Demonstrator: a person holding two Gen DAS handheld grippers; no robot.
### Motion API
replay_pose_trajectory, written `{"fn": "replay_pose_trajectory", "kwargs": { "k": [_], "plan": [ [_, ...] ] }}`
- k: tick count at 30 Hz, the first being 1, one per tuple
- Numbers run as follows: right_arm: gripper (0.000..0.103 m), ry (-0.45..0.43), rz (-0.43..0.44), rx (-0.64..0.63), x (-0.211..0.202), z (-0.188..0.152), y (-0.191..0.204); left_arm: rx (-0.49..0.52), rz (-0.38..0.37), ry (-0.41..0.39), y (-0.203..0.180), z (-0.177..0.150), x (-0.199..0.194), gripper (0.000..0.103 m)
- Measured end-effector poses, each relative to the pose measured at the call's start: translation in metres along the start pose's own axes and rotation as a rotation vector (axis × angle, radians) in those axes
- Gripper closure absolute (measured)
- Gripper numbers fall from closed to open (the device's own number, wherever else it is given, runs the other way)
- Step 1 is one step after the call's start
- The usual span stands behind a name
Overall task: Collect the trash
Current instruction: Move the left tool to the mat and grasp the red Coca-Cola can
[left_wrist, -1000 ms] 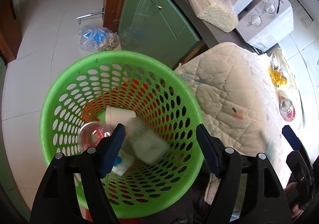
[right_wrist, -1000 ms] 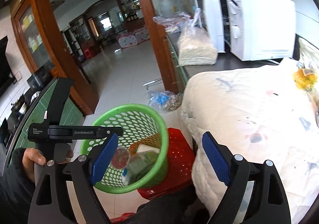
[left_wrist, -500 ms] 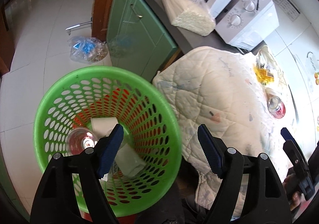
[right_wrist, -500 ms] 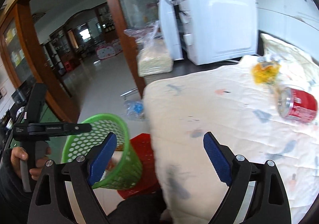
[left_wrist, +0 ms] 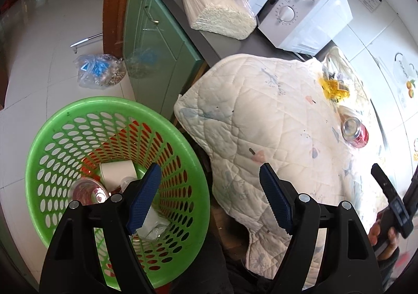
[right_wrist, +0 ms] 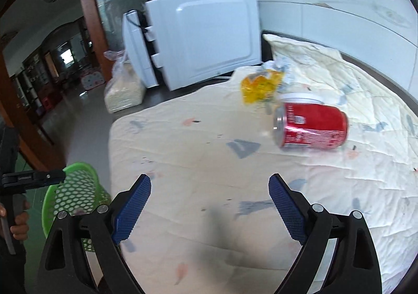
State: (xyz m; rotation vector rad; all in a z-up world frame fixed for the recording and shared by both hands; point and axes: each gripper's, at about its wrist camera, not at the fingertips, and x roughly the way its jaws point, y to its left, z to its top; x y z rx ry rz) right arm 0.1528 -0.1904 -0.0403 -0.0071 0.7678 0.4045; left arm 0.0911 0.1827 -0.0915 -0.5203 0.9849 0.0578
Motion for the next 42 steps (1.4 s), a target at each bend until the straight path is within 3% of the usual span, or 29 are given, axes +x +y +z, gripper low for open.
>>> {"fn": "replay_pose_trajectory", "kwargs": {
  "k": [17,22,30,35,42],
  "plan": [
    [0.015,0.022,-0.101,0.062,0.005,0.016,-0.075,0.156,-0.055,0.009,-0.069,0.009,0.014,0.026],
    [0.015,0.015,-0.072,0.074,0.01,0.032,-0.08,0.167,-0.062,0.018,-0.077,0.01,0.021,0.026],
    [0.015,-0.008,-0.093,0.092,0.019,0.044,-0.084,0.199,-0.06,0.018,-0.088,0.017,0.026,0.026],
    [0.015,0.004,-0.123,0.106,0.015,0.038,-0.102,0.301,-0.089,0.018,-0.121,0.022,0.033,0.026],
    [0.015,0.009,-0.154,0.123,-0.002,0.03,-0.133,0.539,-0.184,0.052,-0.207,0.019,0.057,0.026]
  ]
}}
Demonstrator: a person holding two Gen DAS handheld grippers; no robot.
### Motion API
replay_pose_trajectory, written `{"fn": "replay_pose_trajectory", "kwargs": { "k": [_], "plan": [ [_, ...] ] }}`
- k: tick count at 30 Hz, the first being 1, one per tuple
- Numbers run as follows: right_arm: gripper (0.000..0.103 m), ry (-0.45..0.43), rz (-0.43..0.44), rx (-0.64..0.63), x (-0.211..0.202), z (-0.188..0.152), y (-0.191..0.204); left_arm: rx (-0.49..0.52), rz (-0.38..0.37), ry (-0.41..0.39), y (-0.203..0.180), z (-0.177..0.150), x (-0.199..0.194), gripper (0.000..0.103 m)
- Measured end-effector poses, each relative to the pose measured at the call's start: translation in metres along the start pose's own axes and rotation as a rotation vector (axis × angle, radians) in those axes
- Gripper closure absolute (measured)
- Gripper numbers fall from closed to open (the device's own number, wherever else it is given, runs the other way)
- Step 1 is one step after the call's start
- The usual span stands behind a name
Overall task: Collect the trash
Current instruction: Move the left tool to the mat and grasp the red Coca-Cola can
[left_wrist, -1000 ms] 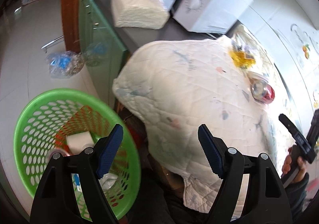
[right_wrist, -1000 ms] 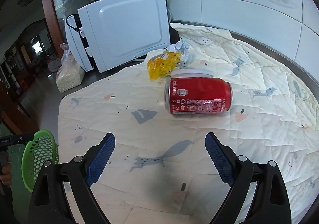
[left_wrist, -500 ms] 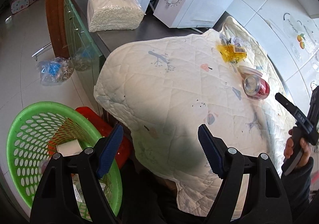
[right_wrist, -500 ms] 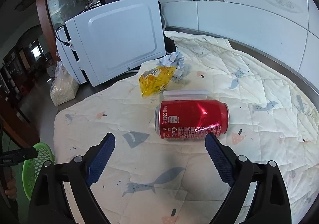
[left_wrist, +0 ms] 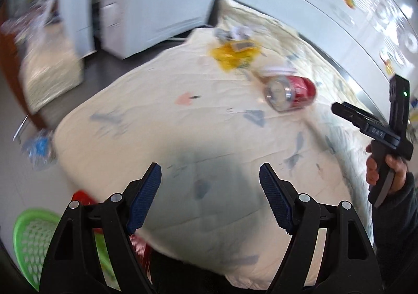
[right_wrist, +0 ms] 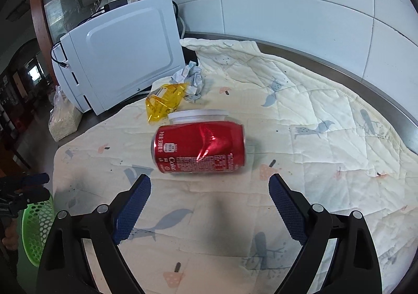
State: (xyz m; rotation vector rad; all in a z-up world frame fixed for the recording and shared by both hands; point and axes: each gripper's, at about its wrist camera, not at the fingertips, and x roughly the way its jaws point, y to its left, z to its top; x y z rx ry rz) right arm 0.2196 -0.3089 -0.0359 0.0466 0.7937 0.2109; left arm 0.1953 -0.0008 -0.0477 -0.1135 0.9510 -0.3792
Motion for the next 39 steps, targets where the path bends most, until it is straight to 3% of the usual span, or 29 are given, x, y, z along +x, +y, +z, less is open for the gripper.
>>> {"fn": "replay_pose_trajectory", "kwargs": {
  "k": [11,22,30,39],
  "plan": [
    [0.015,-0.006,-0.028,0.002,-0.012,-0.003,-0.036,0.277,-0.179,0.042,-0.058,0.07,0.071,0.022],
    [0.015,-0.001,-0.04,-0.008,-0.007,-0.003,-0.051,0.346,-0.297,0.095,-0.076,0.118,0.142,0.012],
    [0.014,-0.003,-0.043,-0.009,-0.002,-0.001,-0.056,0.391,-0.353,0.117,-0.093,0.125,0.163,0.009],
    [0.014,-0.001,-0.051,0.004,0.002,-0.003,-0.064,0.476,-0.447,0.131,-0.115,0.11,0.148,0.009]
  ]
}}
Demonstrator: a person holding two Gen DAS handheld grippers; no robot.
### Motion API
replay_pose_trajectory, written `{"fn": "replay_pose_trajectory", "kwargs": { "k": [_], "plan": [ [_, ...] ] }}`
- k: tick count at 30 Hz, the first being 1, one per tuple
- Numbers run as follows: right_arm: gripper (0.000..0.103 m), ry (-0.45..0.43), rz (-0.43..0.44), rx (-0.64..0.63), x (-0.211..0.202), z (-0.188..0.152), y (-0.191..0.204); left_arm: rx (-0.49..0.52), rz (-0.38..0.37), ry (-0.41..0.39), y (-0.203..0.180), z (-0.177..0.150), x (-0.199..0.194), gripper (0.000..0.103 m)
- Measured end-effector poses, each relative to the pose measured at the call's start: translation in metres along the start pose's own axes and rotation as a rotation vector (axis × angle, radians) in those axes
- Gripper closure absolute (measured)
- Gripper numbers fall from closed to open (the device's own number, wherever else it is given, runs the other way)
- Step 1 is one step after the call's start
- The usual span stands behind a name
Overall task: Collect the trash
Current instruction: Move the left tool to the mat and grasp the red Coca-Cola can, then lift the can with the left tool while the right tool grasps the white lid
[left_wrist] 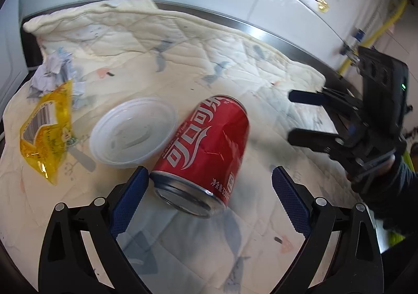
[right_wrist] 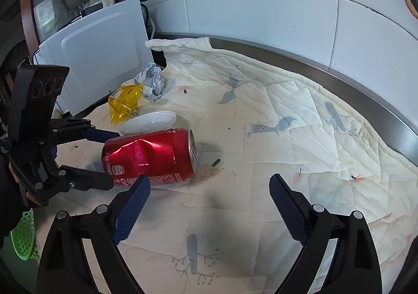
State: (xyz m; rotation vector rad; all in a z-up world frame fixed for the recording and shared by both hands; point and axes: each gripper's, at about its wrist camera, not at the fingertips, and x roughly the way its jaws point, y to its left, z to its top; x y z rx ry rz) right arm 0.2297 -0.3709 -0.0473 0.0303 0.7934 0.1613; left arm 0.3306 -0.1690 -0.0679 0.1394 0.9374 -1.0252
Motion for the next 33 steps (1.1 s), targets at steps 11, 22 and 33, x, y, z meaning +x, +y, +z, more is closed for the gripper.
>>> {"fn": "replay_pose_trajectory", "kwargs": {
  "k": [11,22,33],
  "plan": [
    [0.014,-0.023,-0.057,0.039,-0.023,-0.006,-0.028,0.133,-0.023,0.052,-0.039,0.007,0.011,0.01],
    [0.014,-0.027,-0.082,0.054,-0.031,-0.013,-0.048,0.259,0.047,0.182,-0.047,0.032,0.055,0.01],
    [0.014,-0.018,-0.096,0.072,-0.031,-0.015,-0.058,0.305,0.093,0.187,-0.06,0.031,0.071,0.039]
  ]
}}
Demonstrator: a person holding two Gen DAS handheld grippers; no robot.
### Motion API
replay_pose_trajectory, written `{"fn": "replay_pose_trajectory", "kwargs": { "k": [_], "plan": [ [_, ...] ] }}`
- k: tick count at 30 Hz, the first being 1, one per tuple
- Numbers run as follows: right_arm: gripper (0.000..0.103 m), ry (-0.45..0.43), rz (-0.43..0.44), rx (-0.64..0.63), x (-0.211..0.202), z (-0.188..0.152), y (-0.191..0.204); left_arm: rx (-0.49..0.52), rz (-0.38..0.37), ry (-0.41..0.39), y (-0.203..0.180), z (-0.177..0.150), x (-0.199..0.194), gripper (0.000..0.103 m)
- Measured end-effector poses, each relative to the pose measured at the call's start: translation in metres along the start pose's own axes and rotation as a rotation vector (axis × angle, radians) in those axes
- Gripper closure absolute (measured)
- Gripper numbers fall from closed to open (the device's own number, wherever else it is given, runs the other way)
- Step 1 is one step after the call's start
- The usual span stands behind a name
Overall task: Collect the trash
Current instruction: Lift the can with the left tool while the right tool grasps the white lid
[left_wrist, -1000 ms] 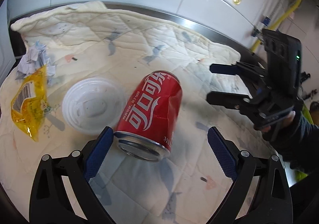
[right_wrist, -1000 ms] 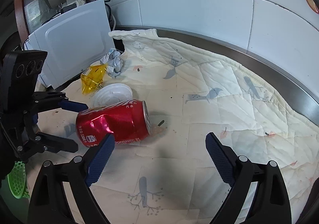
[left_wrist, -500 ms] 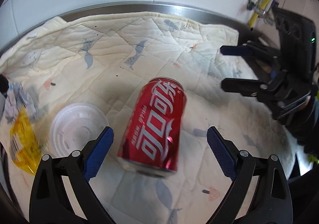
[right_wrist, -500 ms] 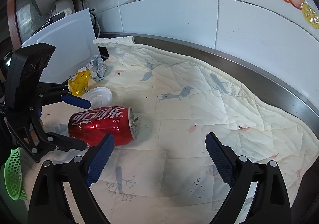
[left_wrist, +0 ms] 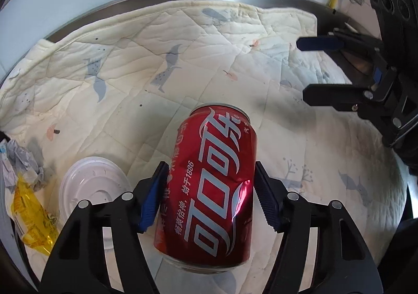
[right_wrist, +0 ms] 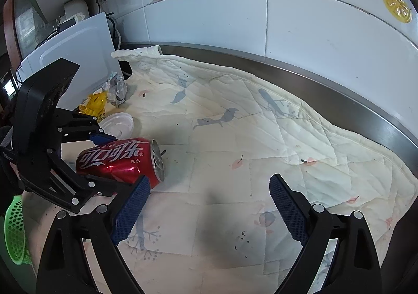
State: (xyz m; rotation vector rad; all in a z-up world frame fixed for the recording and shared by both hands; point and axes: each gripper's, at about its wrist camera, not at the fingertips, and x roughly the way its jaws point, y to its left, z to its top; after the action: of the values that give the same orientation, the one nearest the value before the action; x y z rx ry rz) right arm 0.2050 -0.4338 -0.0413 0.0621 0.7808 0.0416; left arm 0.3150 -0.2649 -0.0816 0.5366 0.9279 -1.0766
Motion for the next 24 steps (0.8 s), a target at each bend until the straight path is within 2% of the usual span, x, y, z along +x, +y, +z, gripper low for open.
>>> {"fn": "replay_pose_trajectory", "kwargs": {
  "k": [5,10,13,19,22,24],
  "plan": [
    [0.014,0.006,0.009,0.001,-0.002,-0.001,0.005,-0.087,0.045,-0.032,0.003,-0.012,-0.018,0.04],
    [0.014,0.023,0.043,-0.022,0.003,0.0,0.025,-0.198,0.076,-0.094,0.009,-0.041,-0.059,0.04],
    [0.014,0.034,0.074,-0.041,0.012,0.002,0.044,-0.26,0.119,-0.144,0.011,-0.066,-0.093,0.04],
    [0.022,0.069,0.146,-0.085,0.039,0.01,0.09,-0.373,0.224,-0.218,0.013,-0.114,-0.15,0.04],
    [0.022,0.088,0.17,-0.118,0.055,0.013,0.115,-0.431,0.261,-0.247,0.014,-0.14,-0.171,0.041],
    [0.028,0.098,0.19,-0.121,0.067,0.017,0.128,-0.458,0.29,-0.258,0.012,-0.154,-0.181,0.041]
  ]
}}
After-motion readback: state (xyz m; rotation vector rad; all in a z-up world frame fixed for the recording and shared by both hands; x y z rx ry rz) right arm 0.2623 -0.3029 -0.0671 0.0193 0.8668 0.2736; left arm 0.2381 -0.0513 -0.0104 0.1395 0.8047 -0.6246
